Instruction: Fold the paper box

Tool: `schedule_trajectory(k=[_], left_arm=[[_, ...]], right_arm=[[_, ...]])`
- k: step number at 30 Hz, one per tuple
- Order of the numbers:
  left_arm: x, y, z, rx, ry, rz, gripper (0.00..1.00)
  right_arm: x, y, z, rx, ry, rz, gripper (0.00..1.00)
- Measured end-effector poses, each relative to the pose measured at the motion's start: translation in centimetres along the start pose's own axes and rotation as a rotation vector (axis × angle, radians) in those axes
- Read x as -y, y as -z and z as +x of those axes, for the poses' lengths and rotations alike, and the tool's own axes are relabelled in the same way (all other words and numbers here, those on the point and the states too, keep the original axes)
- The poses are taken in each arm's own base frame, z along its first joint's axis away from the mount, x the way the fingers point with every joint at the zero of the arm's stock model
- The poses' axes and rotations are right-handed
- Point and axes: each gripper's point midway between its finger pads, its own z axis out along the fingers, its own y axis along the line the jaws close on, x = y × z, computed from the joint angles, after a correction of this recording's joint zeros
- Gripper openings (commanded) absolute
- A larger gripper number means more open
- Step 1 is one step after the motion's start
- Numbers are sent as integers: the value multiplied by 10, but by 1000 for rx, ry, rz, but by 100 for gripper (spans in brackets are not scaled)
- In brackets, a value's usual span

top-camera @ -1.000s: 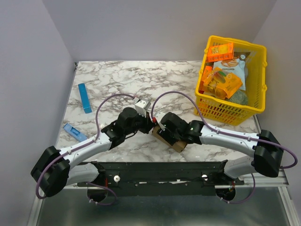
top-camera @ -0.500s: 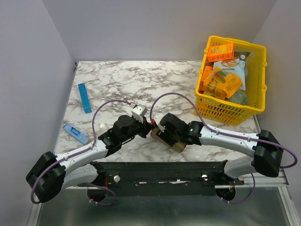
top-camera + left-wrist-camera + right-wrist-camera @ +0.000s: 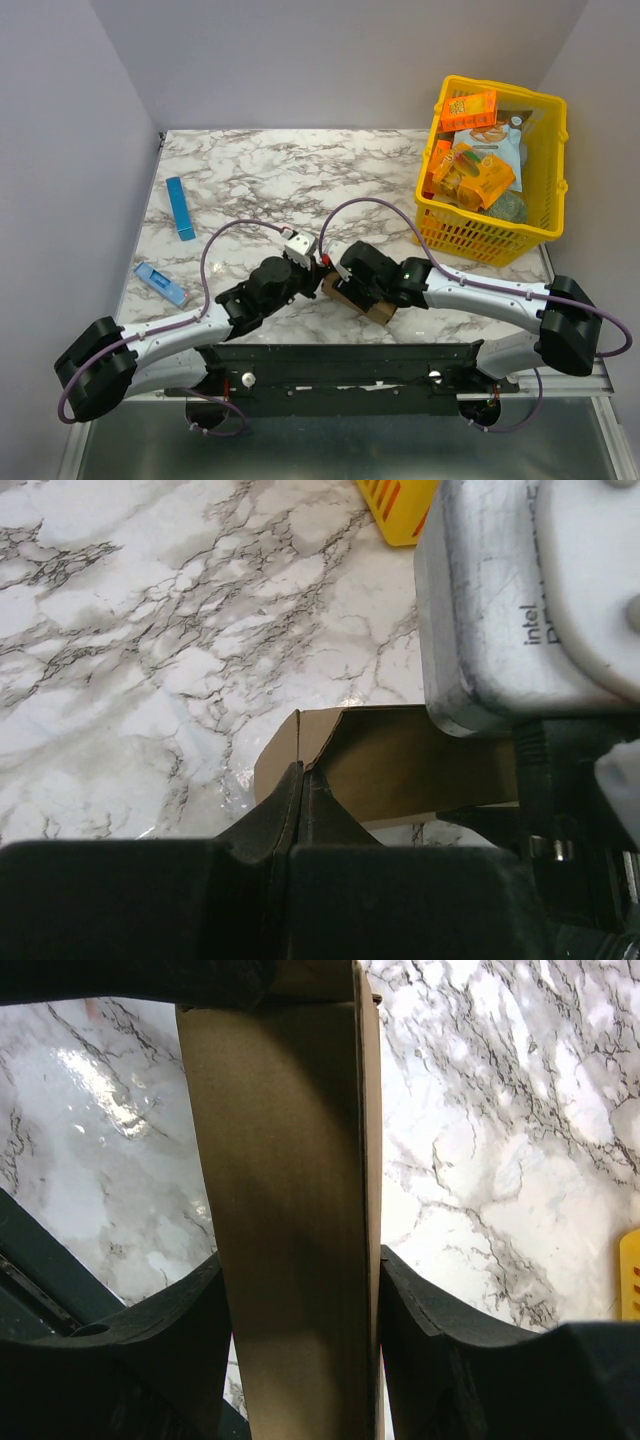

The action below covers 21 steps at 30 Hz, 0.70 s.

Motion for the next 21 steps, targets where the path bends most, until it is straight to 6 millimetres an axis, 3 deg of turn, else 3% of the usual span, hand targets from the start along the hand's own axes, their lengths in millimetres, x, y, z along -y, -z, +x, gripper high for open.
schedule_trajectory(k=[21], left_arm=[[1, -6, 20, -9, 203, -81, 0]], right_arm=[[0, -2, 12, -33, 12, 3, 47]])
